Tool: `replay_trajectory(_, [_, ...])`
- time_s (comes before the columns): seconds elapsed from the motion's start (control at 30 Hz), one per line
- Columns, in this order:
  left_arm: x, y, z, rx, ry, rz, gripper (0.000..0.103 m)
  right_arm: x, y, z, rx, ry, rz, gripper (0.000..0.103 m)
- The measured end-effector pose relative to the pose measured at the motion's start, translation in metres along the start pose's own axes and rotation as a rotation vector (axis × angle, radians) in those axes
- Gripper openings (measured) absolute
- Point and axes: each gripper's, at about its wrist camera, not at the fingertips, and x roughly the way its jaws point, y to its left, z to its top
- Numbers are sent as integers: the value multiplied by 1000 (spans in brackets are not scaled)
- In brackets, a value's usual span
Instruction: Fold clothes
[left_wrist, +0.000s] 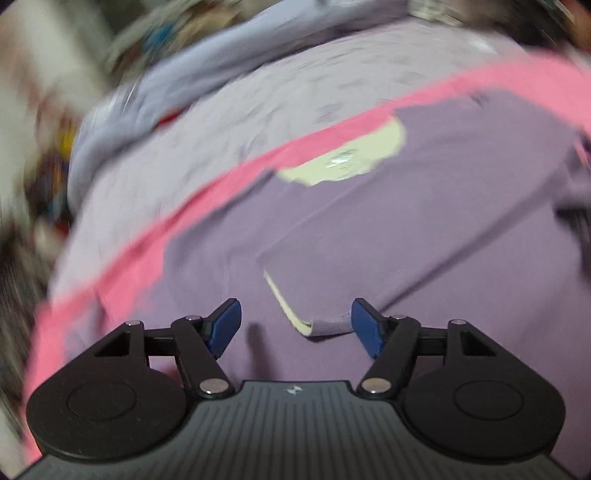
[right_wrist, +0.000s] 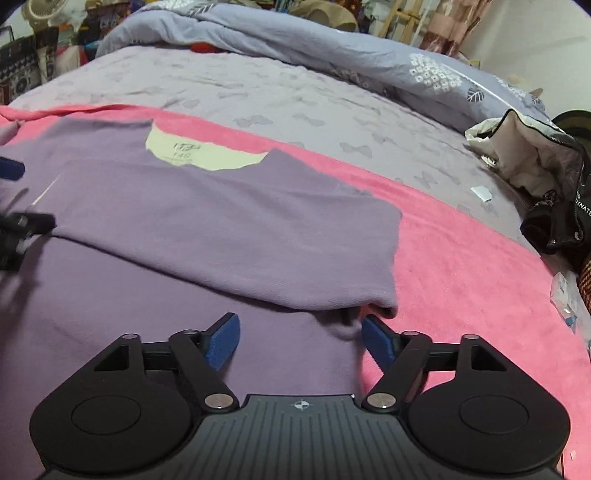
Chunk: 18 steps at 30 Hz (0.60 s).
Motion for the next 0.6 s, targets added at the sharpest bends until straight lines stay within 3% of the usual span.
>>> replay_trajectory(0.1, [-11, -2, -4, 96, -16, -72, 69, 0, -8, 0, 14, -9, -2, 75])
replay_trajectory(0.23, [-2, -7, -2, 115, 6, -40, 68, -2, -9, -2, 44, -11, -9, 77])
replay_trajectory(0.33, [7, -14, 7, 140, -6, -22, 53, -2, -11, -3, 65, -8, -16, 78])
replay_trajectory(0.47, [12, -29, 8, 228, -21, -7, 10, -3, -12, -4, 54, -20, -52, 84])
replay_trajectory(0.53, [10, -32, 6, 242, -38, 23, 8, -3, -12, -5, 42, -30, -78, 84])
replay_trajectory(0.6, [9, -20, 9, 192, -31, 62, 7, -1, -13, -4, 36, -40, -99, 85])
